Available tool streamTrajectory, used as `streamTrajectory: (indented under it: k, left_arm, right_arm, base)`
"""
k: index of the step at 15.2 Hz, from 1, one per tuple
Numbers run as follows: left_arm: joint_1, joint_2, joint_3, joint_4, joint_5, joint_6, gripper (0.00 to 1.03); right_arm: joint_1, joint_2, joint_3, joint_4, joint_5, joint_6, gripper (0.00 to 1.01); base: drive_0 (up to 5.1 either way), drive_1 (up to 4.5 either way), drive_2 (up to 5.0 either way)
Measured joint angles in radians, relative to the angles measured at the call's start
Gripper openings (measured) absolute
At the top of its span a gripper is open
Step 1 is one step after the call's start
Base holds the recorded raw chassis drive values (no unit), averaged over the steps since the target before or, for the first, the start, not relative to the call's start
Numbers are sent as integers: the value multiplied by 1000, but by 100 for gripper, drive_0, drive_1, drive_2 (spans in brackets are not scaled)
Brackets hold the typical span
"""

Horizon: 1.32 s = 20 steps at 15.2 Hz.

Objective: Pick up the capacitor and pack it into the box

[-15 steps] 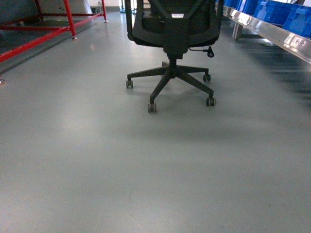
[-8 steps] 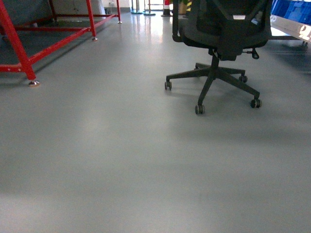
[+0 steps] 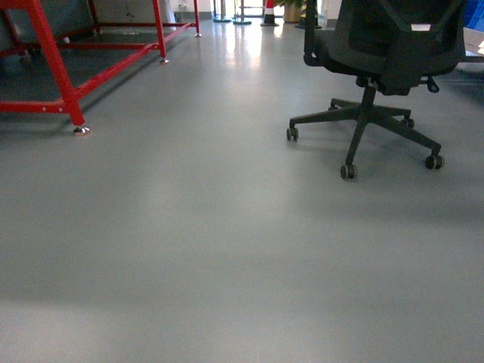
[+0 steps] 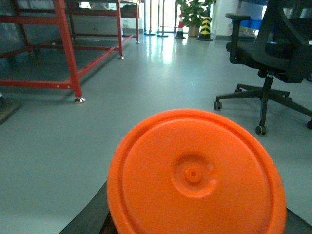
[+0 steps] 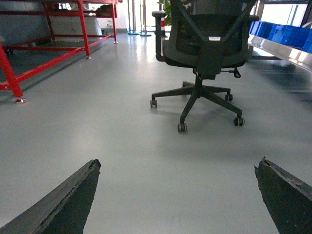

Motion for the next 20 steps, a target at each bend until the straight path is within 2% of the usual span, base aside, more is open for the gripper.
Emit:
streamTrajectory:
  k: [20]
  left_arm:
    - [0,0,0,3,1,0,44]
  right_arm:
    - [0,0,0,2,0,0,98]
  base:
    - [-501,244,244]
